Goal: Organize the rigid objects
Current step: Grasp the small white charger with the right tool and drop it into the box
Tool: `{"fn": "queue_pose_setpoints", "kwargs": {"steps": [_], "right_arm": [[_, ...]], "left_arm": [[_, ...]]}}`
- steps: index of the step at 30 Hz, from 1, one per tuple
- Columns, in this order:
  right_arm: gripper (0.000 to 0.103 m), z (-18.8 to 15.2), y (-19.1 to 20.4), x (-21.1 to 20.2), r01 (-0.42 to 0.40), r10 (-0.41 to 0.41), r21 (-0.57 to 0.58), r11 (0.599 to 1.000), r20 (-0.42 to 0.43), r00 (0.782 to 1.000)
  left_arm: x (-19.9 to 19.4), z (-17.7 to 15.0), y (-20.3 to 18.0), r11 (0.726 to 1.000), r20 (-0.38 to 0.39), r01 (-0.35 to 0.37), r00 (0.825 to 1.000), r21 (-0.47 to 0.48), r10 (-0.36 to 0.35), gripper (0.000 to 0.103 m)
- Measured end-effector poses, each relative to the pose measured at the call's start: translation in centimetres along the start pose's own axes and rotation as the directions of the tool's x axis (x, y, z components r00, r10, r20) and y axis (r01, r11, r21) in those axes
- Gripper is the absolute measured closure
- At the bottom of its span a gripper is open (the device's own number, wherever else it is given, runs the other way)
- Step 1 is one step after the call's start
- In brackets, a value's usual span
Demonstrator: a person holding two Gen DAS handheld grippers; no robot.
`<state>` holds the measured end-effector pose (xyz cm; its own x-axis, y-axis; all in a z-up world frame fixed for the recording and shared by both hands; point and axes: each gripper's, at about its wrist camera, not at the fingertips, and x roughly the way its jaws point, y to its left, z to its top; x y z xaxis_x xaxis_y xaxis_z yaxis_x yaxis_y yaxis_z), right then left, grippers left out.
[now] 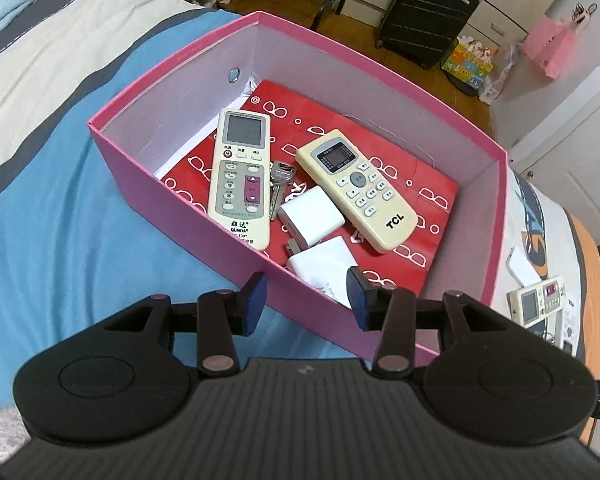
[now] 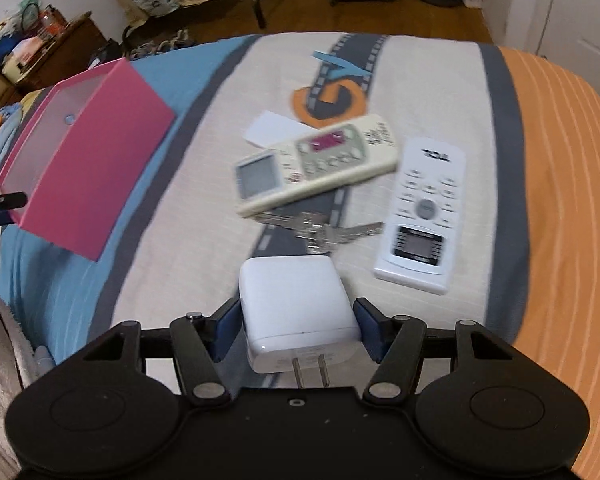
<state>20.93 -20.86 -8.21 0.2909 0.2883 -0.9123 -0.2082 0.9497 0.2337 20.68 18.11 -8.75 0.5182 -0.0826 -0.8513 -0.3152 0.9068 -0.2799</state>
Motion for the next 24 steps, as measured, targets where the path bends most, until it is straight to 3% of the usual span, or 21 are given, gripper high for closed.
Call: {"fn": "queue_pose_setpoints", "kwargs": {"steps": [5,14,21,24], "right_arm": [[0.037,0.2,3.1,-0.9,-0.010,0.011,-0.020,1.000,0.042,0.999],[0.037,3.6,13.6,-5.7,-0.069,0.111,-0.211,0.975,0.197,0.974],[0.037,8.4,20.5,-4.9,-0.135,0.216,-0.352,0.926,0.205,0.955],[0.037,10.2,23.7,-3.2,-0.111,0.206,-0.419,0.901,0.188,0.960]], "left_arm": [[-0.1,0.1,0.1,1.000,-0.008,0.003,1.000,0.000,-0.003,0.061],[-0.1,0.3,0.2,1.000,-0.016,0.016,1.000,-0.005,-0.016,0.061],[0.1,0.9,0.1,1.000,-0.037,0.020,0.999,0.000,-0.020,0.061],[0.0,0.8,0.5,0.999,-0.034,0.040,0.999,-0.009,-0.040,0.061]]}}
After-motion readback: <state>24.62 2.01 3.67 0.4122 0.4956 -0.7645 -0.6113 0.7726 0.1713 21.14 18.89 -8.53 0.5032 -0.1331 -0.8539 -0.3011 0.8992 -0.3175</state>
